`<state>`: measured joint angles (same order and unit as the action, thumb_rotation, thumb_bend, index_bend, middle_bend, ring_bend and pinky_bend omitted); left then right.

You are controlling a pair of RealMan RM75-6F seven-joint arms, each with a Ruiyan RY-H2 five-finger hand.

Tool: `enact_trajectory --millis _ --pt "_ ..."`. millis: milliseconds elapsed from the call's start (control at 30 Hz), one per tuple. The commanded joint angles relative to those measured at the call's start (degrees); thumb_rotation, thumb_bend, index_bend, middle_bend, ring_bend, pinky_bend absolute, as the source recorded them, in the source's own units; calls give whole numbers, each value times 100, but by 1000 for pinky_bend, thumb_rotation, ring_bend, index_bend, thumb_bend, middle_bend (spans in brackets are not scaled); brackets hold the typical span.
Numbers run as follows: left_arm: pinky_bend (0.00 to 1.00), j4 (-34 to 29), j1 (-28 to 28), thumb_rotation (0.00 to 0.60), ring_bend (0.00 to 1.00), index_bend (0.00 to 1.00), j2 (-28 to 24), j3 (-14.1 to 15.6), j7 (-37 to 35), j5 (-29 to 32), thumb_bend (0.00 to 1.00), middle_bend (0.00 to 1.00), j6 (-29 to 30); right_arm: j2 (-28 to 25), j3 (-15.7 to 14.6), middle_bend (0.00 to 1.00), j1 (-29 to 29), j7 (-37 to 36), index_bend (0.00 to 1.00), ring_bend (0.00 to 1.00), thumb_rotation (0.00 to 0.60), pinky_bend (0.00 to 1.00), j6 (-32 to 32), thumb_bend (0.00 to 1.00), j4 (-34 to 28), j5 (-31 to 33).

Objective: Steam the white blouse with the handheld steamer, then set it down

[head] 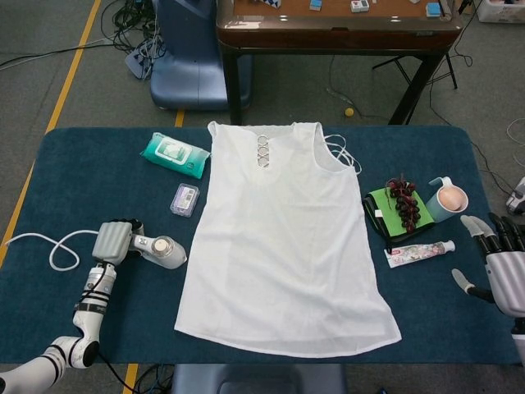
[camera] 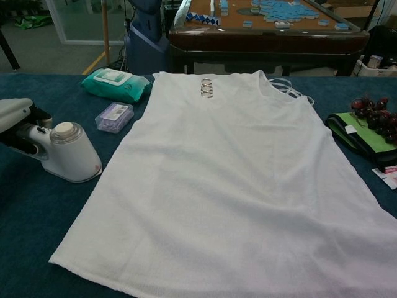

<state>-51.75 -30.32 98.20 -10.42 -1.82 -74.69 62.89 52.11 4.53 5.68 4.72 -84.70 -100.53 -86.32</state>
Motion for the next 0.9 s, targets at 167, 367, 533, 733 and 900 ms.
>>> enact_trajectory --millis 167,367,533,733,900 --pt "512 137 -73 600 567 754 140 -199 -628 272 246 643 -376 14 -15 160 45 9 95 0 600 15 59 276 -21 -70" --pt "560 44 -90 600 585 830 35 -353 -1109 470 246 669 -658 48 -22 160 120 35 95 0 600 15 149 276 -32 -141" --pt "560 -54 -72 600 594 848 -46 -427 -1365 477 246 679 -606 90 -45 160 182 44 95 0 600 15 249 276 -38 -189" --pt "560 -342 -53 600 596 848 -215 -419 -1464 284 246 685 -337 162 -166 160 301 0 95 0 600 15 409 276 -57 -503" --pt "560 -736 -68 600 596 848 -379 -403 -1324 92 246 685 -65 271 -358 161 514 -239 95 0 600 15 791 276 -116 -851"
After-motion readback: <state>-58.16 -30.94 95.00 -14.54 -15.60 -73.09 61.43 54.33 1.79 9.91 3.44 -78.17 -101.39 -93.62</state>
